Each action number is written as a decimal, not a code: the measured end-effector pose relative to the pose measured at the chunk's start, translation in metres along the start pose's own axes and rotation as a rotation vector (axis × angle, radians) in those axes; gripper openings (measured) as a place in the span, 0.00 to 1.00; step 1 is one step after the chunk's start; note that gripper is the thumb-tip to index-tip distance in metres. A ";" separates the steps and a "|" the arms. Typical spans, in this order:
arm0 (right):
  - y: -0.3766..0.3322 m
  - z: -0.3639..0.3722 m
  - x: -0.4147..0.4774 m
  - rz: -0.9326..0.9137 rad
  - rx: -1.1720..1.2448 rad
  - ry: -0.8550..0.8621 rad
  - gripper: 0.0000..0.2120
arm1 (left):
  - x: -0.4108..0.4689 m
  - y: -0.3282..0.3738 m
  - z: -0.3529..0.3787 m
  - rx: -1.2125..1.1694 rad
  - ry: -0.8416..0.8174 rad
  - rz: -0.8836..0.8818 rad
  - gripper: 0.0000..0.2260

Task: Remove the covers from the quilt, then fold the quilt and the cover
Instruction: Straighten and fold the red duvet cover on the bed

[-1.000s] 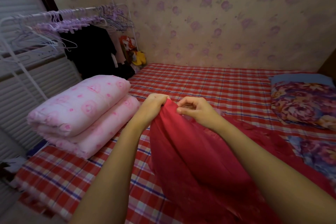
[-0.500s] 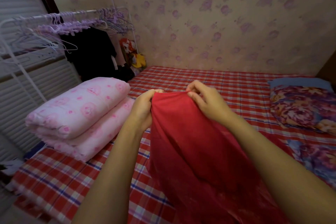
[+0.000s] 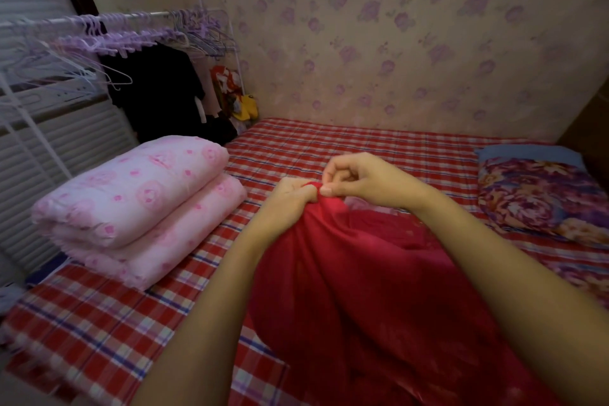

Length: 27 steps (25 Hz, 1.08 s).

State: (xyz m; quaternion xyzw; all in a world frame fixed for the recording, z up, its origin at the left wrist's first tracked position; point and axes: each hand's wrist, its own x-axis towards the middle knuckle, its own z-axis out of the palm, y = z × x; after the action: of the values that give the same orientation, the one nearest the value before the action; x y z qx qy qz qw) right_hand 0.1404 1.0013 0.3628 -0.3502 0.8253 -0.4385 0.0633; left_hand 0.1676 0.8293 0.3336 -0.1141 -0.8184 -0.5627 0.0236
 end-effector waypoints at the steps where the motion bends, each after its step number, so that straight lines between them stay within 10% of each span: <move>1: 0.006 0.002 -0.004 0.020 0.080 -0.058 0.03 | -0.003 -0.002 -0.003 -0.026 0.034 -0.010 0.16; 7: 0.023 0.029 -0.024 0.027 0.310 -0.053 0.06 | -0.018 0.006 -0.014 -0.160 0.158 -0.023 0.21; 14: 0.006 0.027 -0.021 -0.207 0.019 0.541 0.06 | -0.023 0.005 -0.021 -0.096 0.077 -0.019 0.13; 20: 0.010 -0.011 -0.022 0.210 -0.350 -0.079 0.09 | -0.019 0.003 -0.041 0.057 0.336 0.191 0.09; 27: 0.075 0.000 -0.047 0.287 0.226 0.042 0.02 | -0.018 -0.023 -0.045 0.023 0.362 -0.014 0.10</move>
State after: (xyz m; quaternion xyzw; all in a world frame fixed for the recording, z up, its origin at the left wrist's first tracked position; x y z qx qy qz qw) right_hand 0.1359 1.0586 0.2957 -0.2106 0.8134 -0.5220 0.1469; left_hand 0.1758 0.7764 0.3257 -0.0048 -0.8079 -0.5648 0.1681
